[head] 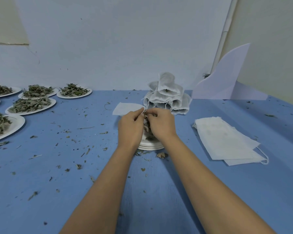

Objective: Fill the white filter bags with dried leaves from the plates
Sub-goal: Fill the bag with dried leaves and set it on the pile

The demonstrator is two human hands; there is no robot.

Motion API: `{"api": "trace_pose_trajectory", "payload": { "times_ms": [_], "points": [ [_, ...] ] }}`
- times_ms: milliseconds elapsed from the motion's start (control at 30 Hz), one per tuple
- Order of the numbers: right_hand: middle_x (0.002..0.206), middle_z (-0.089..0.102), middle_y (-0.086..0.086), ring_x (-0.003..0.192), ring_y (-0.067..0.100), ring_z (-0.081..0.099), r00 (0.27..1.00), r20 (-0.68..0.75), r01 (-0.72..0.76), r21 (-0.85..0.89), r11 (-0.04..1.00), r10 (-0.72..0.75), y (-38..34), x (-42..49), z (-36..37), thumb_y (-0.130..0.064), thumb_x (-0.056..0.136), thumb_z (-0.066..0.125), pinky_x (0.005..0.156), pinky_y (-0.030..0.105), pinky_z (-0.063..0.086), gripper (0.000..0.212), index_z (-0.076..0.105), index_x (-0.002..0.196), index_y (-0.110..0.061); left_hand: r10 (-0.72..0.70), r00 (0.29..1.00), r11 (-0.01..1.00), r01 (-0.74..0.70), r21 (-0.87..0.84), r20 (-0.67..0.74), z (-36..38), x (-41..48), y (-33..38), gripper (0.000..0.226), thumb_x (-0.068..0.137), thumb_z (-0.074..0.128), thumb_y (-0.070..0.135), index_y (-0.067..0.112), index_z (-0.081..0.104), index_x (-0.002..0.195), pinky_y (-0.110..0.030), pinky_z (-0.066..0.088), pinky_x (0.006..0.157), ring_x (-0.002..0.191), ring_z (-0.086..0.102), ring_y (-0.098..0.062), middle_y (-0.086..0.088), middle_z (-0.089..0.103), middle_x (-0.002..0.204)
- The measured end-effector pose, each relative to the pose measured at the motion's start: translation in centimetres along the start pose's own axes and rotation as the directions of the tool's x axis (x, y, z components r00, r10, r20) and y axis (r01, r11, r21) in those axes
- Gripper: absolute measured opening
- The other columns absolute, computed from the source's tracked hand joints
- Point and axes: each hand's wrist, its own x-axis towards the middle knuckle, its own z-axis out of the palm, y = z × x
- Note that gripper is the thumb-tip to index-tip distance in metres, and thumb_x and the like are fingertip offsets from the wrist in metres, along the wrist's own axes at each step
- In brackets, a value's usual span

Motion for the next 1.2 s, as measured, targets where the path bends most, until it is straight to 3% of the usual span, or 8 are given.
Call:
{"api": "trace_pose_trajectory", "payload": {
  "times_ms": [133,267,400,567,667,833,1067,1200],
  "points": [
    [0.078,0.063,0.006,0.071,0.015,0.049,0.984,0.097,-0.162,0.157,0.974,0.148,-0.4,0.3,-0.1,-0.009,0.088,0.041,0.063,0.030,0.037,0.028,0.067,0.088,0.000,0.015,1.000,0.988,-0.018,0.156,0.019,-0.1,0.1,-0.1,0.037,0.097,0.045,0.017,0.022,0.056,0.132,-0.011,0.030,0.087,0.115,0.051,-0.007,0.004,0.061,0.125],
    [0.069,0.053,-0.006,0.064,0.011,0.048,0.981,0.079,-0.193,0.259,0.946,0.178,-0.5,0.3,0.0,-0.037,0.097,0.036,0.061,0.028,0.037,0.036,0.051,0.071,-0.018,0.037,0.996,0.980,-0.052,0.194,0.080,-0.1,0.2,0.2,0.043,0.093,0.045,0.024,0.027,0.052,0.135,-0.027,0.037,0.094,0.111,0.052,-0.013,0.003,0.058,0.116],
    [0.092,0.051,-0.009,0.086,0.009,0.055,0.969,0.043,-0.234,0.495,0.837,0.245,-0.3,1.0,0.1,-0.057,0.097,0.027,0.078,0.031,0.043,0.035,0.035,0.103,-0.023,0.022,0.986,0.982,-0.052,0.181,0.164,-0.5,0.4,0.0,0.052,0.088,0.055,0.030,0.025,0.047,0.139,-0.025,0.036,0.088,0.100,0.050,-0.011,0.004,0.051,0.103],
    [0.117,0.055,0.012,0.105,0.024,0.060,0.946,0.047,-0.282,0.614,0.737,0.322,-0.6,1.4,0.0,-0.057,0.095,0.034,0.084,0.038,0.052,0.029,0.031,0.088,-0.029,0.067,0.984,0.976,-0.099,0.196,0.166,-0.3,0.3,0.2,0.073,0.075,0.069,0.045,0.026,0.044,0.140,-0.015,0.033,0.081,0.100,0.048,-0.004,0.009,0.048,0.106],
    [0.114,0.055,0.007,0.102,0.021,0.060,0.950,0.038,-0.268,0.603,0.751,0.309,-0.6,1.5,0.3,-0.060,0.093,0.036,0.091,0.043,0.050,0.028,0.031,0.088,-0.033,0.092,0.990,0.970,-0.113,0.216,0.106,-0.3,0.3,0.3,0.072,0.073,0.074,0.041,0.024,0.048,0.138,-0.008,0.032,0.072,0.093,0.048,-0.002,0.008,0.051,0.100],
    [0.091,0.057,-0.009,0.087,0.009,0.060,0.967,0.003,-0.209,0.571,0.794,0.254,-0.5,1.2,0.1,-0.061,0.092,0.035,0.079,0.036,0.048,0.027,0.029,0.086,-0.036,0.111,0.994,0.971,-0.109,0.214,0.005,-0.1,0.3,0.3,0.067,0.073,0.079,0.034,0.020,0.054,0.133,-0.008,0.034,0.074,0.089,0.055,-0.009,0.003,0.056,0.094],
    [0.103,0.063,0.011,0.089,0.022,0.061,0.959,0.010,-0.252,0.480,0.840,0.282,-0.6,0.7,-0.2,-0.063,0.089,0.038,0.079,0.040,0.048,0.035,0.037,0.091,-0.028,0.182,0.980,0.956,-0.158,0.248,-0.080,0.0,0.1,0.1,0.046,0.076,0.077,0.025,0.019,0.066,0.120,-0.003,0.033,0.068,0.080,0.053,-0.012,-0.001,0.057,0.083],
    [0.108,0.064,0.013,0.101,0.028,0.062,0.954,0.013,-0.264,0.509,0.819,0.299,-0.7,1.0,-0.2,-0.053,0.093,0.041,0.093,0.048,0.047,0.044,0.046,0.112,-0.014,0.153,0.982,0.970,-0.128,0.209,-0.108,-0.2,0.1,0.0,0.038,0.076,0.077,0.019,0.015,0.068,0.113,0.002,0.034,0.067,0.076,0.052,-0.007,0.003,0.059,0.084]
  ]
}}
